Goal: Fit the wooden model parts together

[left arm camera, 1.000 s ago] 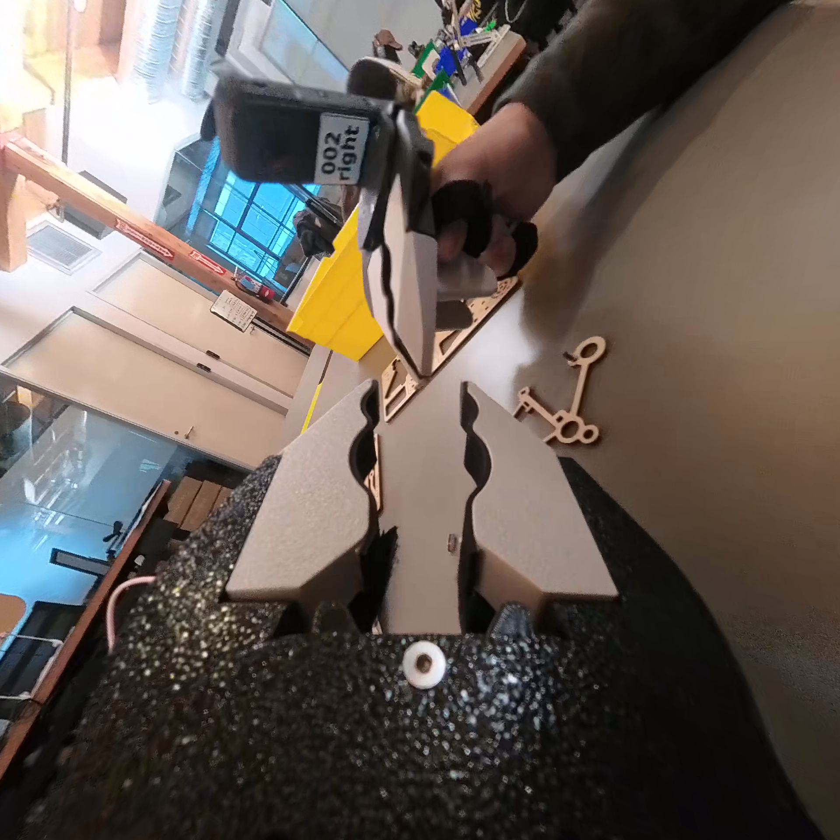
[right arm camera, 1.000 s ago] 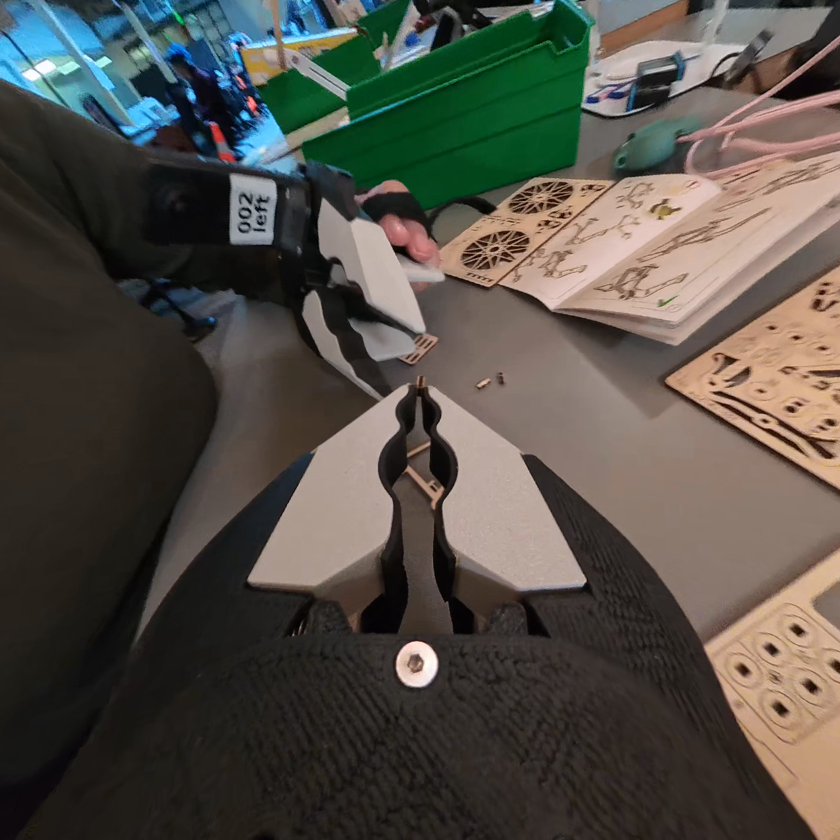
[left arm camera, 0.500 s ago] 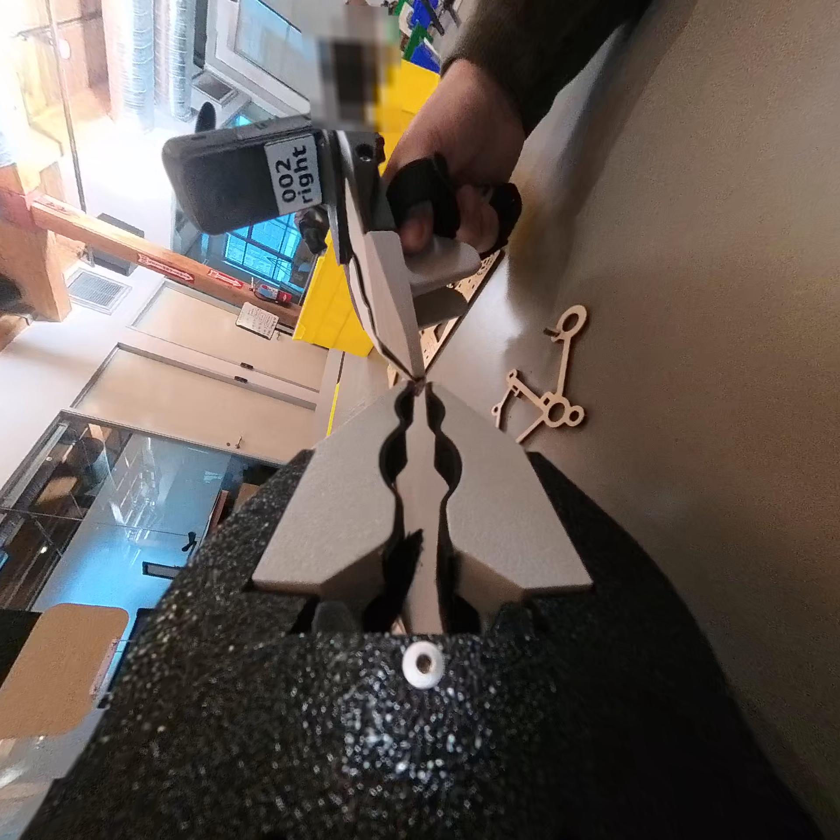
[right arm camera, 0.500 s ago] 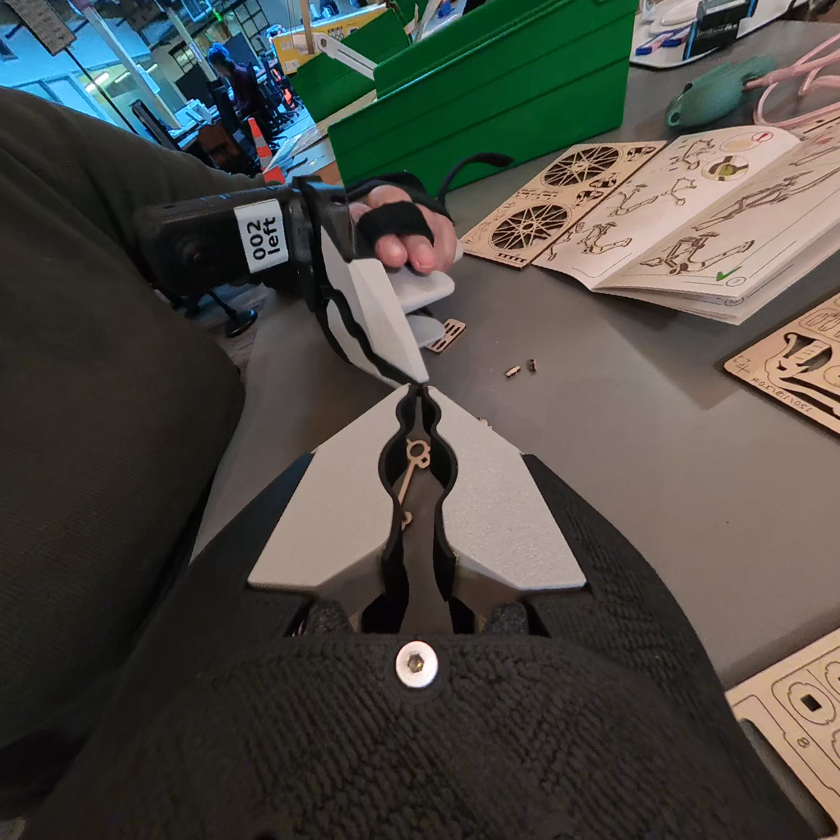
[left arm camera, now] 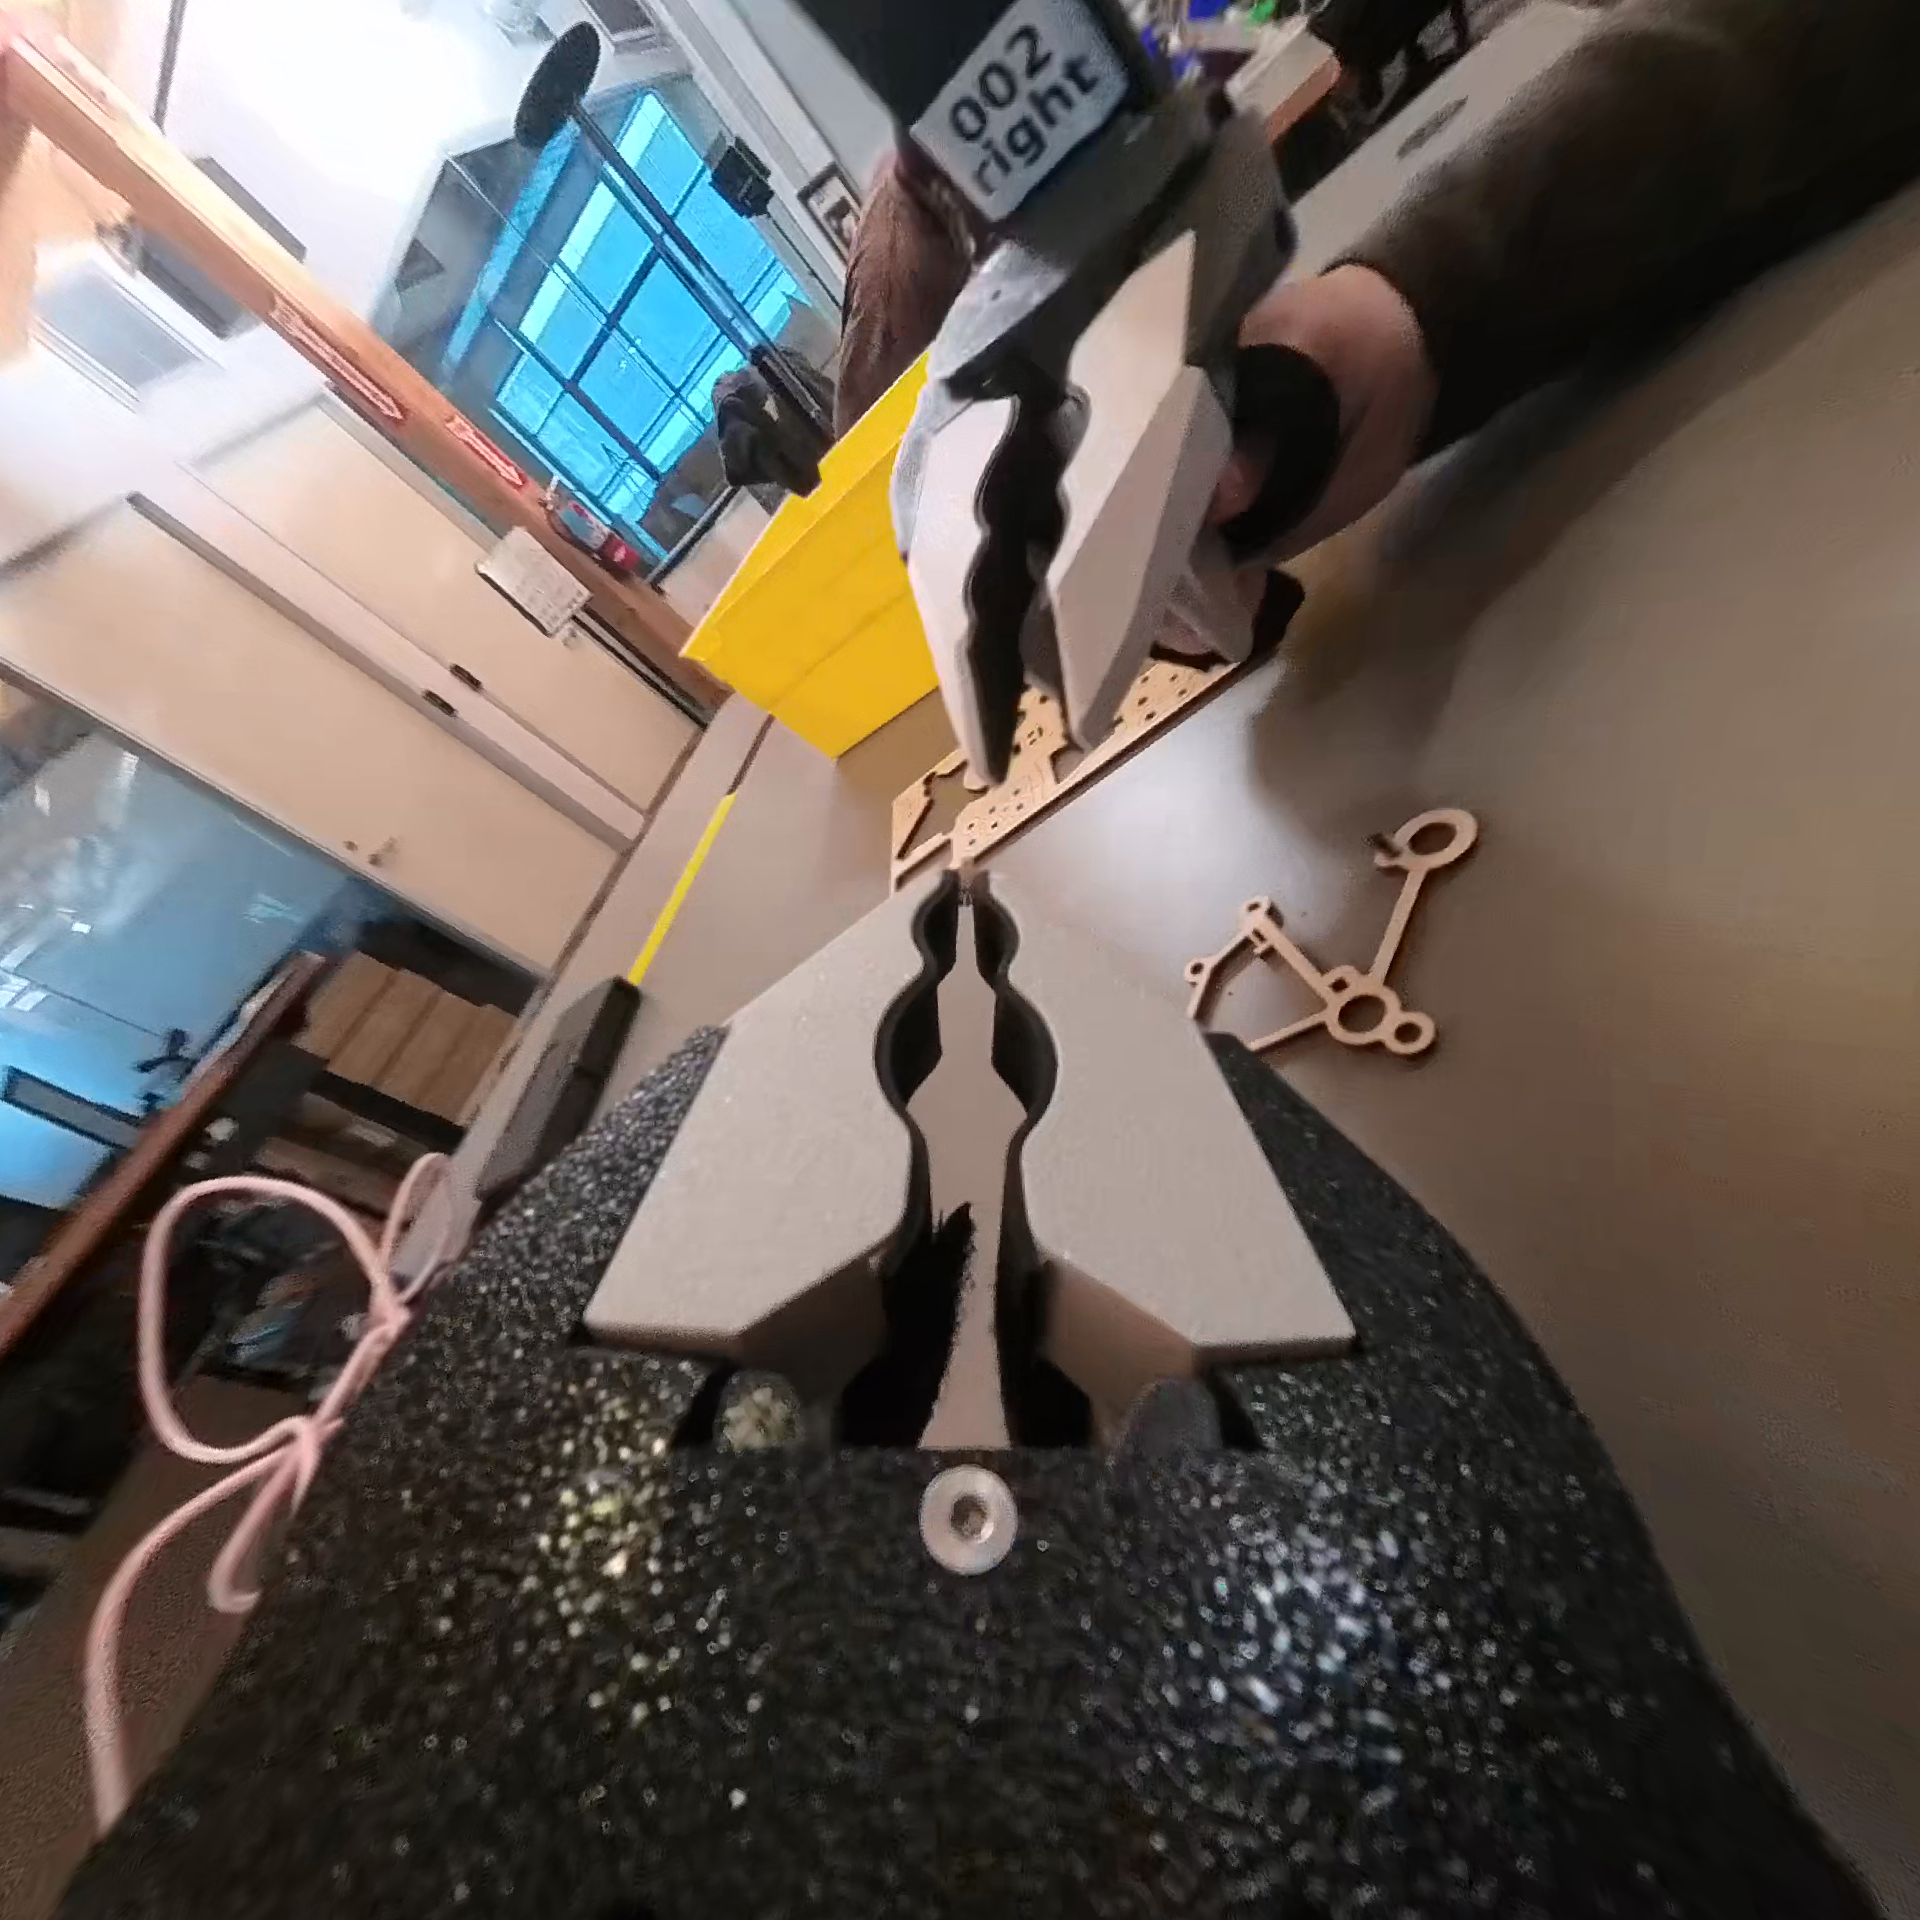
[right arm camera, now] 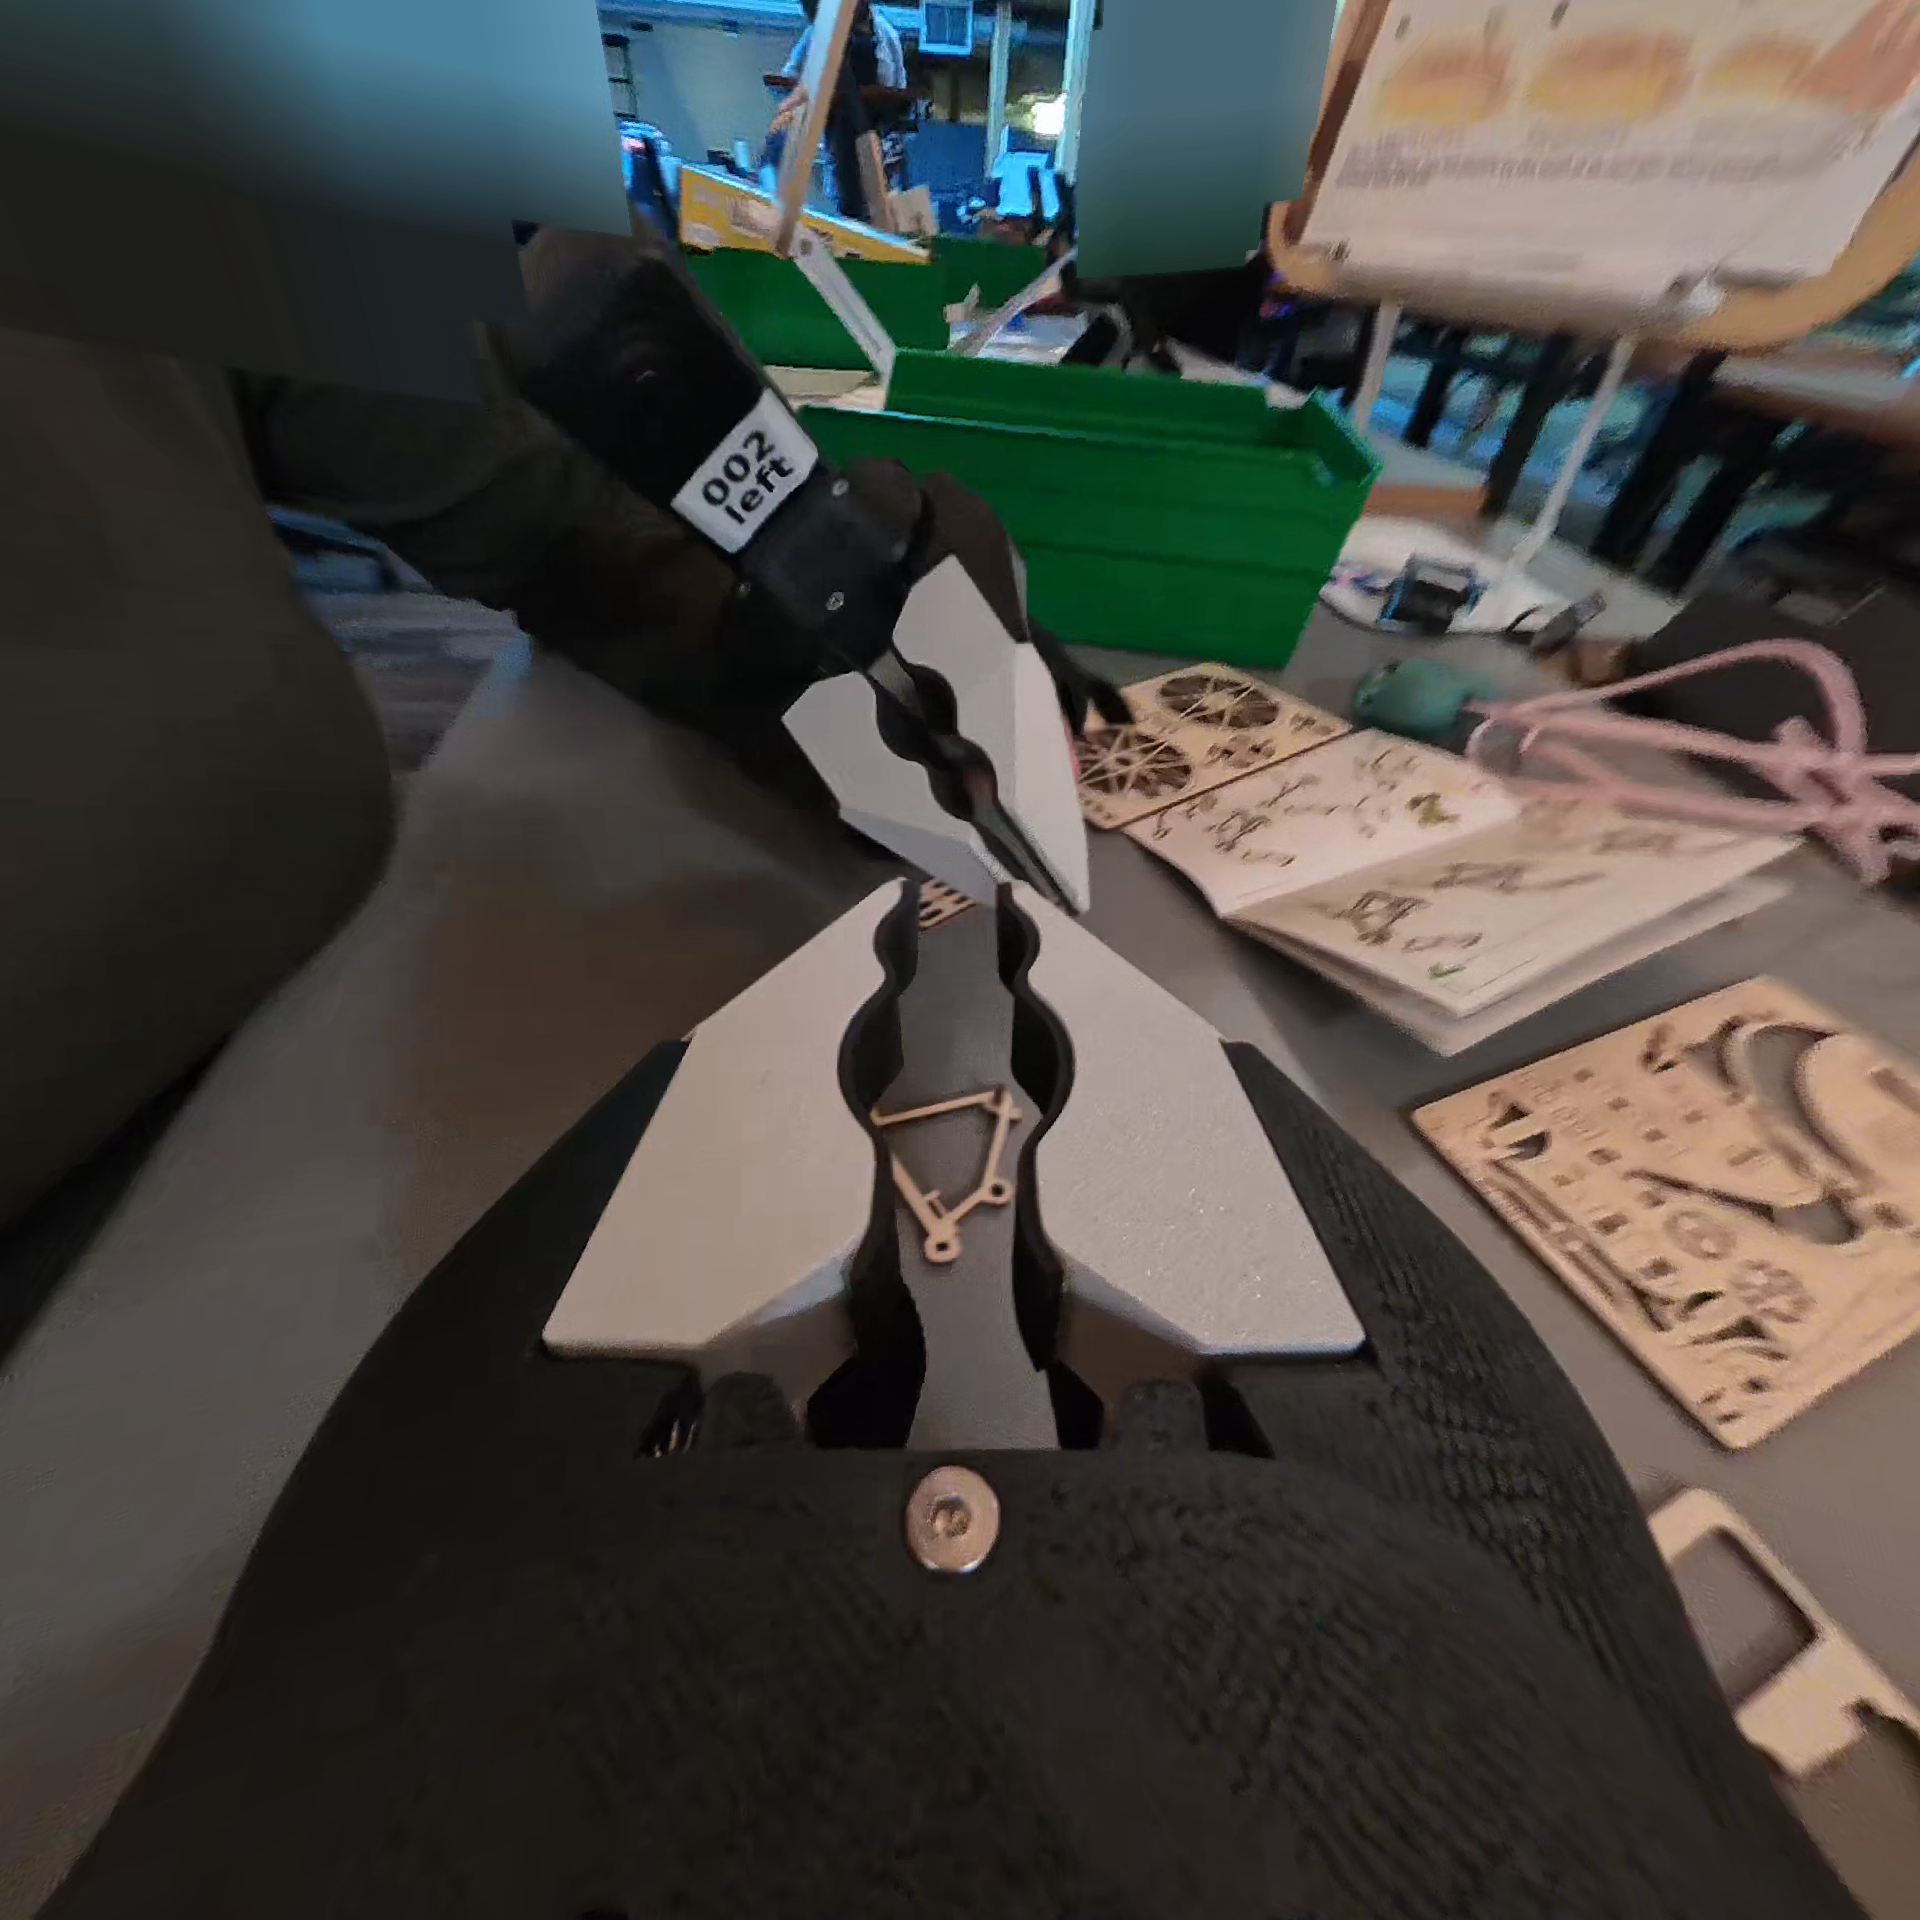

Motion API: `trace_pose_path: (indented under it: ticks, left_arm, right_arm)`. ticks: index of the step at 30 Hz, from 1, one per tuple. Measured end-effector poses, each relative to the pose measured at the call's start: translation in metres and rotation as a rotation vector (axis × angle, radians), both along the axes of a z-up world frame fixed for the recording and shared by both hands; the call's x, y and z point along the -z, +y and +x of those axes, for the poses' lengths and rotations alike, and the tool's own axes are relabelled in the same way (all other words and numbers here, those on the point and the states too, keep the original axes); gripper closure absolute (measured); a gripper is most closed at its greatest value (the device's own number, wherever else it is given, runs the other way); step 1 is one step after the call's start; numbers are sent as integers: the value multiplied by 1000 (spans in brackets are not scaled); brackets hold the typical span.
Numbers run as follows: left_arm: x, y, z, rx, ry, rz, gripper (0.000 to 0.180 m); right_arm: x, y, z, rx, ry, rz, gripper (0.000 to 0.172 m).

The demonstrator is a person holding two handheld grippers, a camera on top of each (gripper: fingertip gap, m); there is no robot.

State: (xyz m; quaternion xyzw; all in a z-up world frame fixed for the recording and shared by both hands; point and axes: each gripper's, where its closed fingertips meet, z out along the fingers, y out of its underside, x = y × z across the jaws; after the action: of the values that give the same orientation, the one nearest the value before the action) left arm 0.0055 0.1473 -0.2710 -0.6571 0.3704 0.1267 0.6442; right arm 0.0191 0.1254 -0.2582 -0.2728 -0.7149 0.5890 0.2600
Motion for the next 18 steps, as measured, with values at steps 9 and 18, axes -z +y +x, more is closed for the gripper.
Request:
trace_pose_path:
  ticks: [9,18]
  left_arm:
    - [-7,-5,4,69,-83,20,180]
    - [-2,-6,10,68,10,41,180]
  right_arm:
    - [-10,10,-3,101,148,83,158]
    - [-8,18,-9,142,118,50,159]
